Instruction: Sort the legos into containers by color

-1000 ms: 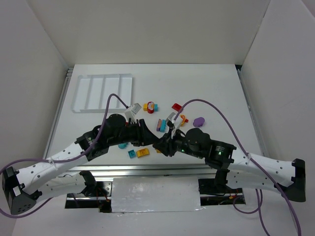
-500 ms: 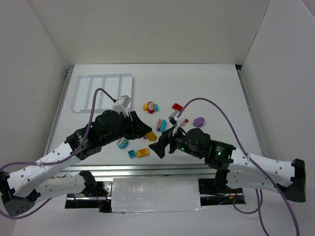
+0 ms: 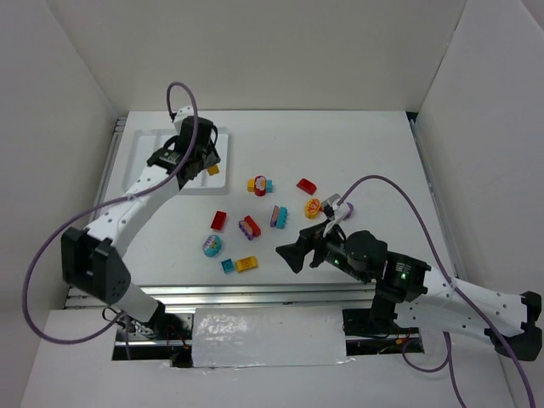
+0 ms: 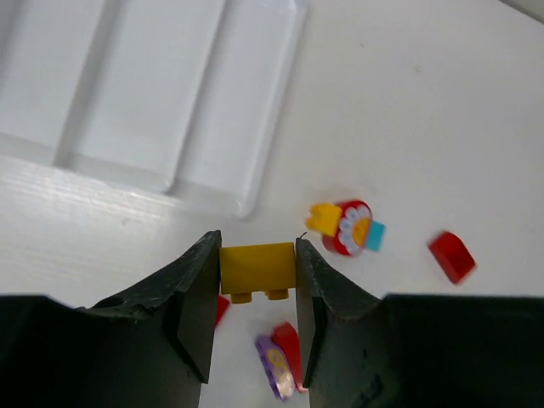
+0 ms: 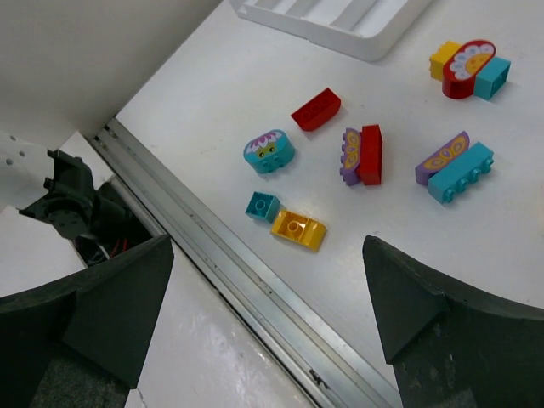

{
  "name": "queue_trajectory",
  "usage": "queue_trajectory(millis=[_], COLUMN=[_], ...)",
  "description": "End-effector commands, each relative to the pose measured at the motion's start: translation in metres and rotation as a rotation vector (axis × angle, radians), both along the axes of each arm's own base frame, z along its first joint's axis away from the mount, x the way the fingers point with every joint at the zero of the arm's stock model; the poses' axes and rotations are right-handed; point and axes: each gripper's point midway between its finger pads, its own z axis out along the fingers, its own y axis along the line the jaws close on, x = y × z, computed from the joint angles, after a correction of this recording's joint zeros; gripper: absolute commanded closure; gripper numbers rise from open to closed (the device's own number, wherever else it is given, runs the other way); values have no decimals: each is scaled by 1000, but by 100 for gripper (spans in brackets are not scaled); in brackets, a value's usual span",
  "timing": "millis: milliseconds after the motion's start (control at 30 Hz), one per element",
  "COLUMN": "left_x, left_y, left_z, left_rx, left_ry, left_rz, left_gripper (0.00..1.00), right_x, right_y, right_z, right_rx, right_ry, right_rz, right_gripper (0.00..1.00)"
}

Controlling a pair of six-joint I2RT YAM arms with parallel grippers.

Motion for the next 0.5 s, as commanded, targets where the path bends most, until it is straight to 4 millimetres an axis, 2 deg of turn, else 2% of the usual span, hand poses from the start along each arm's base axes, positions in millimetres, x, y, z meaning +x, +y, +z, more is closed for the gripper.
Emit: queue_trajectory(millis=[0,33,100,133,233,333,467], left_x=[53,71,89,102,124,137,145], left_y=[17,20,22,16,12,15,15], left_z=[8,1,-5,-14,-31,-55,-76], left_rx=[69,69,67,59,79,103,102], left_ry=[-61,-48,-39,-19,20,82,128], left_rz=[6,15,-5,-21,-24,-4,1], left_gripper=[100,100,100,100,100,99,89], right_x=[-4,-7,-10,-12,-12,-17,-19], right_y=[-7,-7,-8,-8,-11,-9,-7], right_z=[-15,-18,-23,-24,-28,-27,-32], right_rx=[-25,-29,-28,-30,-30,-16,-26], right_ry=[53,63,75,78,85,86,94], right_rz=[-10,-1,8,14,11,36,54], right_gripper=[1,0,0,0,0,0,1])
